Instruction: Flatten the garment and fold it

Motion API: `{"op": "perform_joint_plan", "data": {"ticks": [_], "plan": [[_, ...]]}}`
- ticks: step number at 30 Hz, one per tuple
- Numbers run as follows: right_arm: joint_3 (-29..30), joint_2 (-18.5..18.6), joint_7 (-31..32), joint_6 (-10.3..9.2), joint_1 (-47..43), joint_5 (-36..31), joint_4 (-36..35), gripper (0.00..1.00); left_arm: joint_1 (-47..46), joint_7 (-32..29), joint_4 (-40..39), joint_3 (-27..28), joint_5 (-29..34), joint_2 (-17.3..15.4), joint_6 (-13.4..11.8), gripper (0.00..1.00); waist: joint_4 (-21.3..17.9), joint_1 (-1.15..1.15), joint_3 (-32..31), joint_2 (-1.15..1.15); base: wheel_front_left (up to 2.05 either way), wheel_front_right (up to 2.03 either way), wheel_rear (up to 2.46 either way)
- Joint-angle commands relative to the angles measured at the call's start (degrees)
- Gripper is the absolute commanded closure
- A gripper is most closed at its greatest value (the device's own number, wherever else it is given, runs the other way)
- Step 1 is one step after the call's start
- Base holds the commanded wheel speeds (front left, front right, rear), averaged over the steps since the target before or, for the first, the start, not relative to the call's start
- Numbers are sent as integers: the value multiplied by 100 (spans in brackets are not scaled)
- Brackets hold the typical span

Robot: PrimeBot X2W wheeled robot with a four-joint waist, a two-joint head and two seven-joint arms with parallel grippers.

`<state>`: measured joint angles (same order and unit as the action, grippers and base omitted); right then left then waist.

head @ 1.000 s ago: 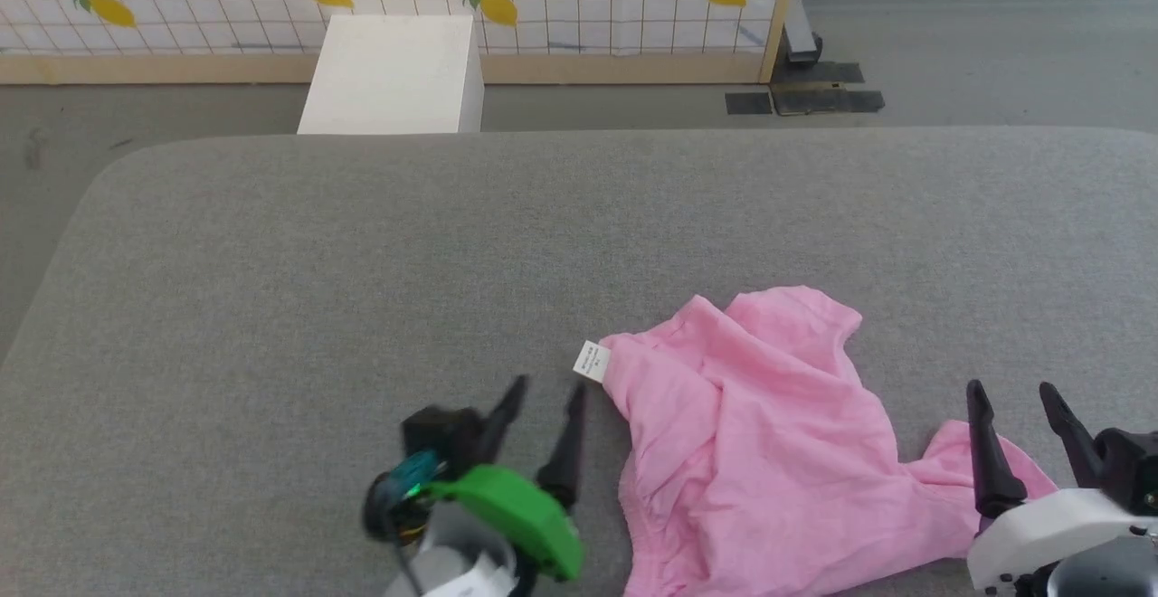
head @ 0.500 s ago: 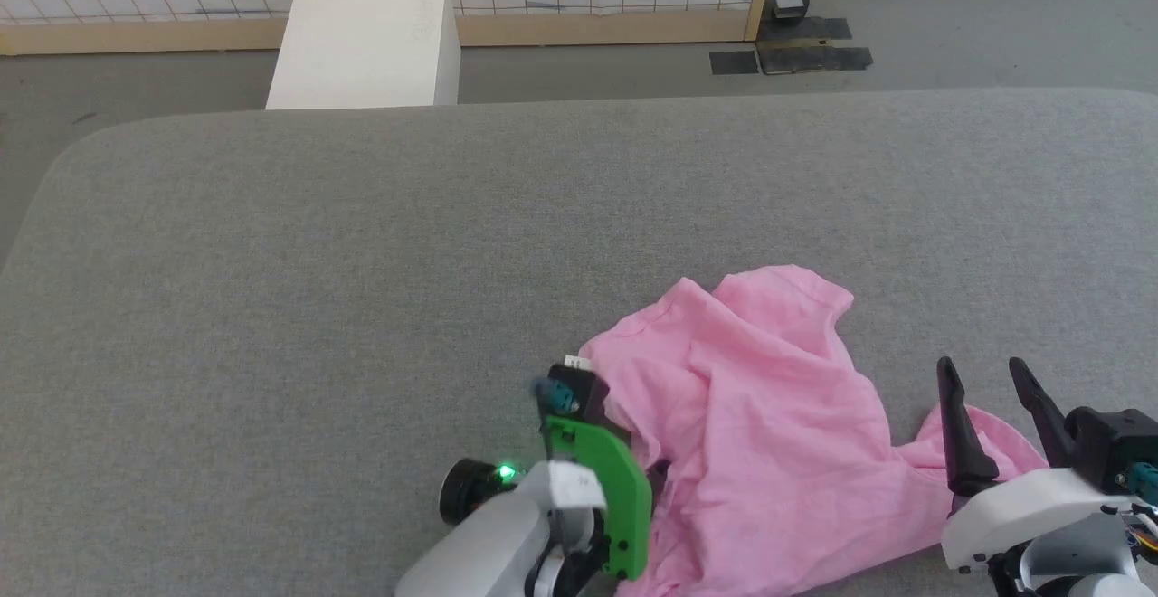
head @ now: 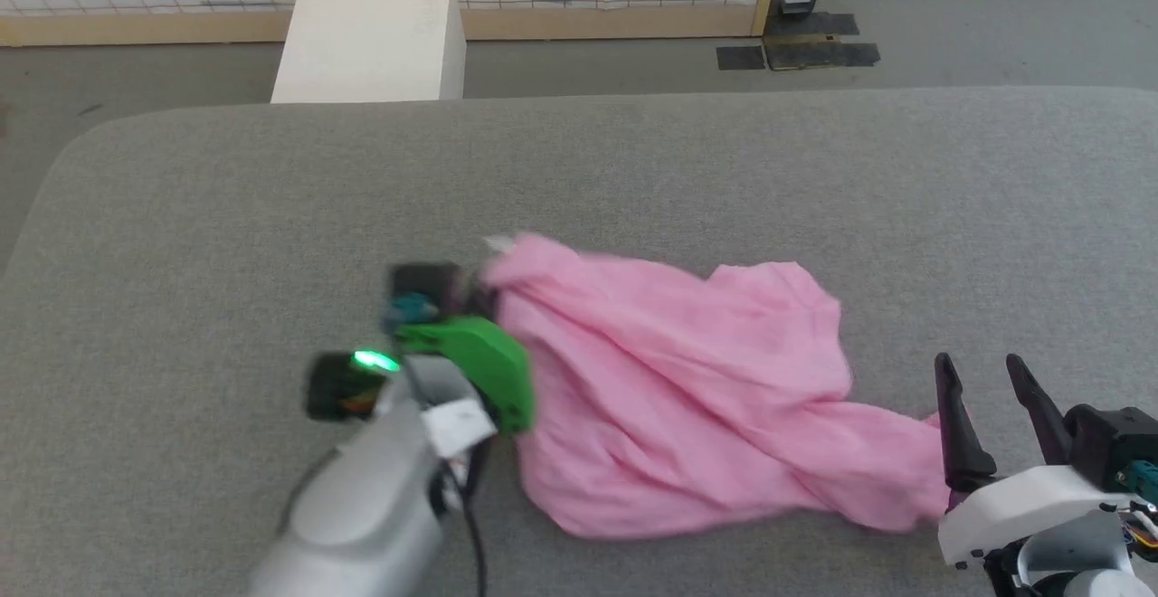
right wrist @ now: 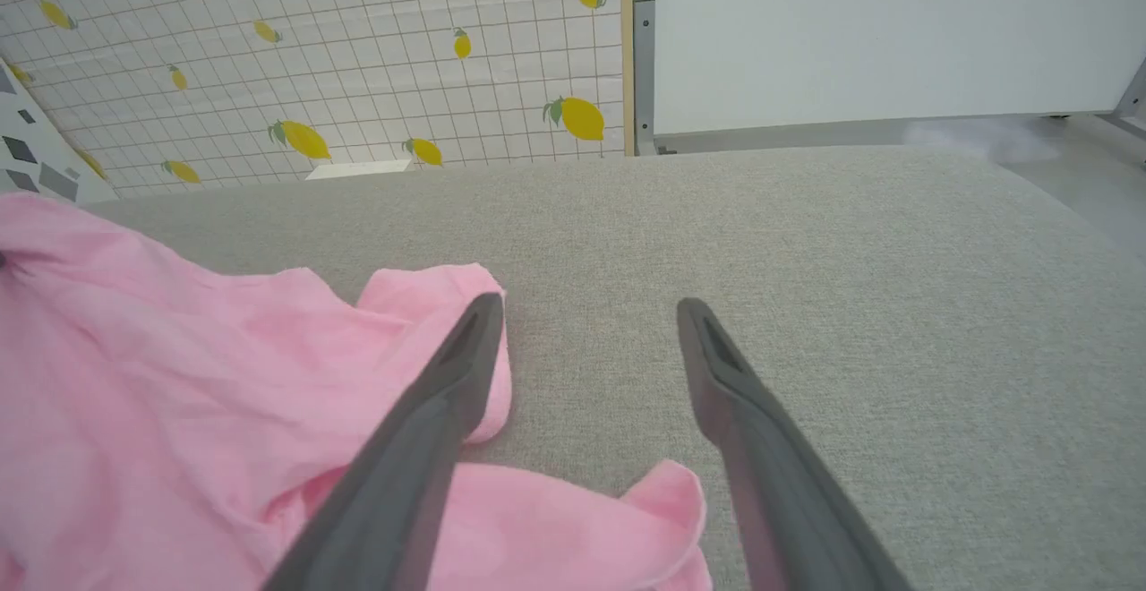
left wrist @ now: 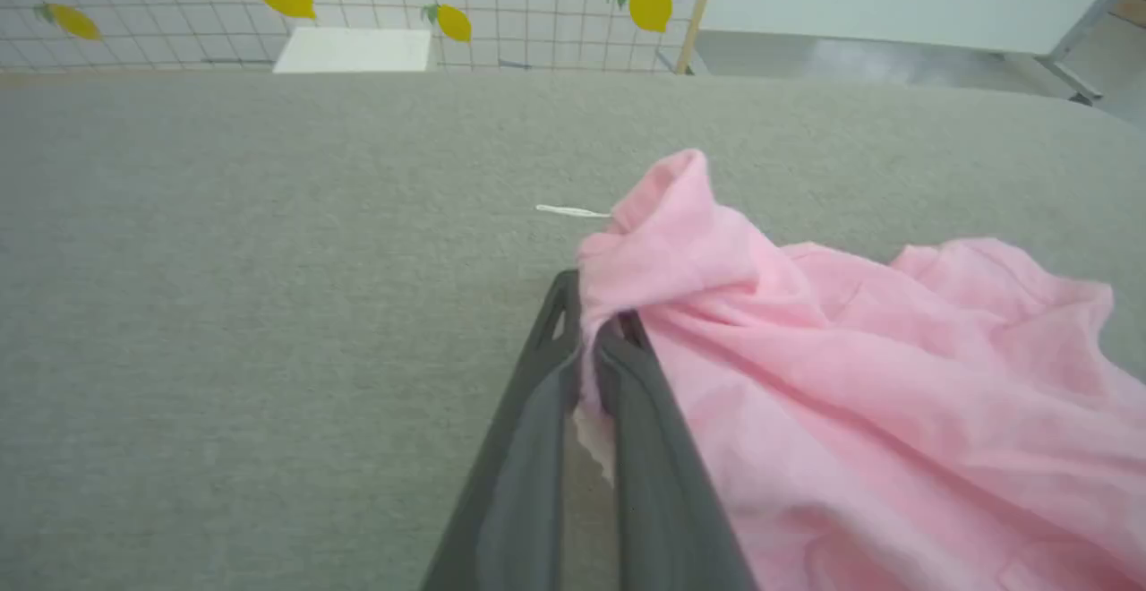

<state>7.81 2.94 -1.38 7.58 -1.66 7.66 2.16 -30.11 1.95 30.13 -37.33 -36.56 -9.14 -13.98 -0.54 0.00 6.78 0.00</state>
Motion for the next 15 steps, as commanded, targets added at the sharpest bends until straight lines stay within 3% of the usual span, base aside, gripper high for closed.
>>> {"op": "perform_joint_plan", "data": {"ticks": [1,4,7,11,15], "plan": [[-7,-6,-48,-9,102,30,17,0,-124,301,-72,171,120,-180,-153,100,45,0,-17,0,0,0,0],[-19,-6,-45,-9,103,23,32,0,-111,784,-206,497,195,-473,-419,100,80,0,-41,0,0,0,0],[-39,-6,-17,-9,91,27,9,0,116,872,-247,713,125,-695,-598,100,112,0,-63,0,0,0,0],[-75,-6,19,-9,77,36,-21,0,568,455,-126,796,-131,-854,-684,100,147,0,-59,0,0,0,0],[-130,-6,110,-9,86,-4,-63,0,954,-223,-22,746,-490,-853,-585,100,202,0,-36,0,0,0,0]]}}
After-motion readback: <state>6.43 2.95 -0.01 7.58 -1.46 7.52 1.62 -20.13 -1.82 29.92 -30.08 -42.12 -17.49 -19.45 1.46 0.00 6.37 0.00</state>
